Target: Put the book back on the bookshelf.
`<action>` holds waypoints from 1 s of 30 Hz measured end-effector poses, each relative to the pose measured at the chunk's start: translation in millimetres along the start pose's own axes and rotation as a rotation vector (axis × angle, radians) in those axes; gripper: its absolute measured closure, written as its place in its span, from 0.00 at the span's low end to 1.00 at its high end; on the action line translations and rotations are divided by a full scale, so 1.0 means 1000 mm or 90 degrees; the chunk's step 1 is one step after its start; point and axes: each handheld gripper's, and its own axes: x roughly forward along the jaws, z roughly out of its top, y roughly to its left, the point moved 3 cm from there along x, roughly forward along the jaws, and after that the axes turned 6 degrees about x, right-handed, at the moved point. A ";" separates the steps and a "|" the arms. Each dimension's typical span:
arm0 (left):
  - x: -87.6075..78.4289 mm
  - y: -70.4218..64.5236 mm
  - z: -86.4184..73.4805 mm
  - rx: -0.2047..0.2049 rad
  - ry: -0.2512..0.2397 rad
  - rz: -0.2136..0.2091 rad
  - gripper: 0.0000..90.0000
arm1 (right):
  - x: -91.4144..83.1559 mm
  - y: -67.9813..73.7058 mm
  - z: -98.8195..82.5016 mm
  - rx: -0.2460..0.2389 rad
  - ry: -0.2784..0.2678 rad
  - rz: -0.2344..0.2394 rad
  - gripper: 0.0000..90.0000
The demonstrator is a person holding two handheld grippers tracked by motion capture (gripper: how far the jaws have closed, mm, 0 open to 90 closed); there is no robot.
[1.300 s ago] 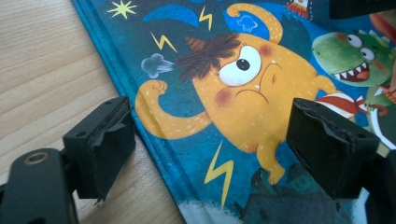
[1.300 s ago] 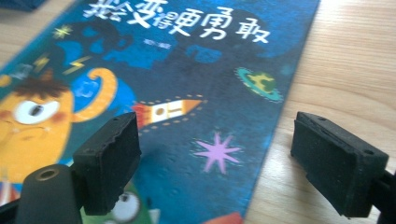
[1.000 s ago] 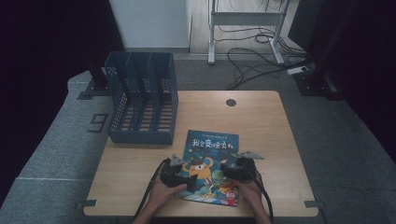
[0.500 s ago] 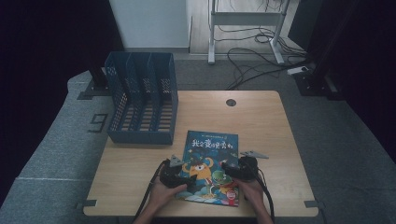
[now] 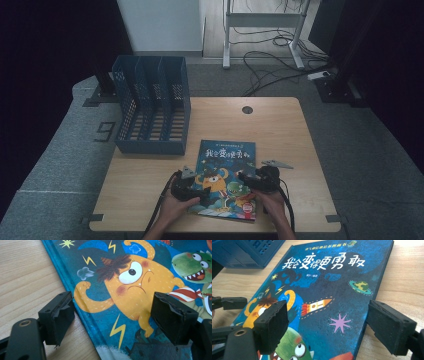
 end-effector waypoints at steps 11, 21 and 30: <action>-0.001 0.002 0.000 -0.007 -0.003 -0.012 0.20 | -0.006 -0.002 0.004 0.023 -0.009 0.037 0.19; -0.002 0.005 0.000 -0.013 -0.001 -0.028 0.20 | -0.012 -0.002 0.007 0.035 -0.019 0.072 0.20; -0.003 0.005 0.000 -0.007 -0.008 -0.029 0.20 | -0.014 0.000 0.009 0.026 -0.023 0.072 0.21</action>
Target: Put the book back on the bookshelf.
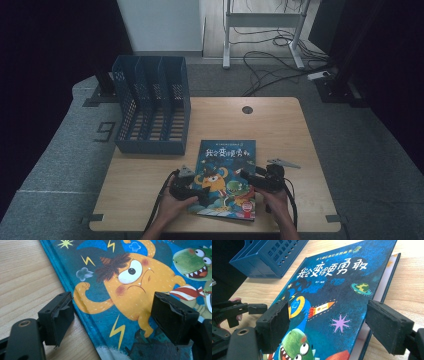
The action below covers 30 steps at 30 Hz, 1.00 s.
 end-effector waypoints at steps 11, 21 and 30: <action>-0.003 0.000 0.001 0.022 -0.005 -0.005 0.21 | -0.005 0.002 0.003 0.004 -0.017 0.023 0.22; -0.002 0.004 0.000 0.005 -0.004 -0.023 0.20 | -0.008 0.001 0.005 0.028 -0.017 0.047 0.24; -0.002 0.004 -0.001 0.002 0.000 -0.026 0.19 | -0.006 -0.002 0.004 0.033 -0.012 0.042 0.25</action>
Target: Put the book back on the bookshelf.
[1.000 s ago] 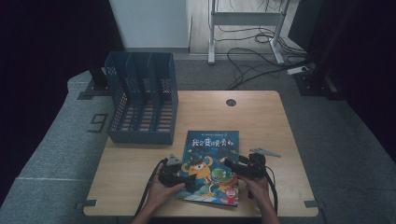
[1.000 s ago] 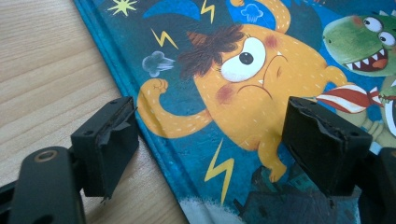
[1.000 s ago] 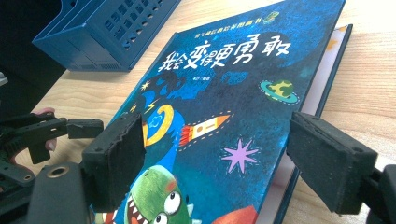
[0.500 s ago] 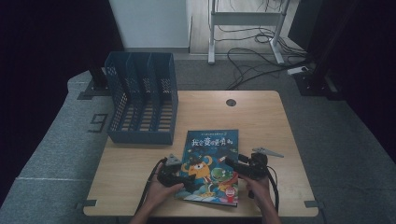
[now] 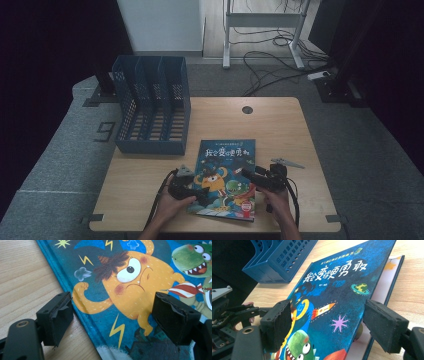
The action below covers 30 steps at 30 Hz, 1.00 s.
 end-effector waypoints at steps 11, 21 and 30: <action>-0.003 0.003 0.000 -0.009 -0.012 -0.020 0.18 | -0.008 0.007 0.005 0.019 -0.016 0.054 0.27; -0.001 0.004 -0.002 -0.003 -0.010 -0.015 0.15 | -0.005 -0.004 0.004 0.077 0.022 0.073 0.28; 0.000 0.004 -0.003 0.006 -0.003 -0.005 0.16 | 0.000 -0.008 0.000 0.079 0.055 0.036 0.29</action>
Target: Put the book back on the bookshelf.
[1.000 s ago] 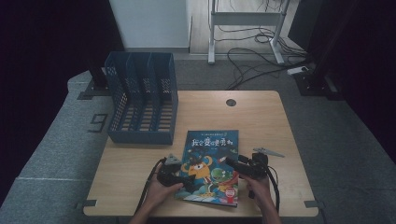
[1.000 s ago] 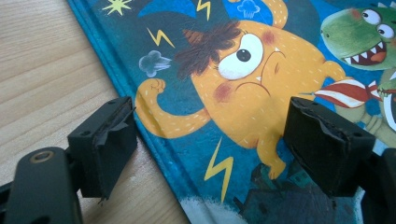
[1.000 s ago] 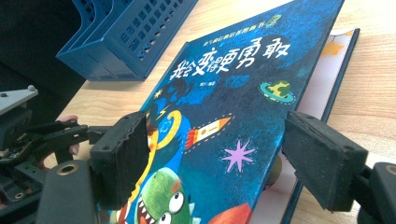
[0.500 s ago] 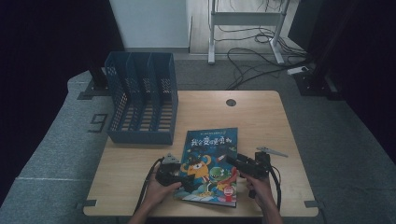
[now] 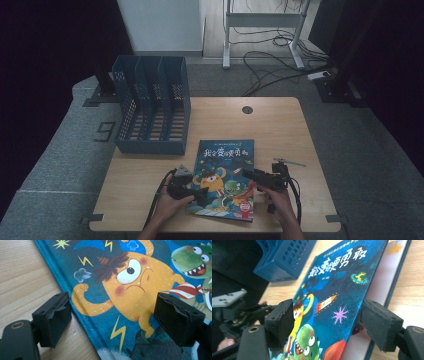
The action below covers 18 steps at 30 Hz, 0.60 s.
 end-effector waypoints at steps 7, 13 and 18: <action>0.000 0.000 0.000 0.003 0.001 0.006 0.16 | 0.004 -0.004 -0.002 -0.006 0.022 -0.019 0.30; 0.000 0.000 0.000 0.004 0.001 0.004 0.16 | 0.011 -0.008 -0.005 -0.023 0.033 -0.059 0.30; 0.000 0.000 0.000 0.005 0.001 0.004 0.16 | 0.016 -0.013 -0.007 -0.016 0.041 -0.071 0.31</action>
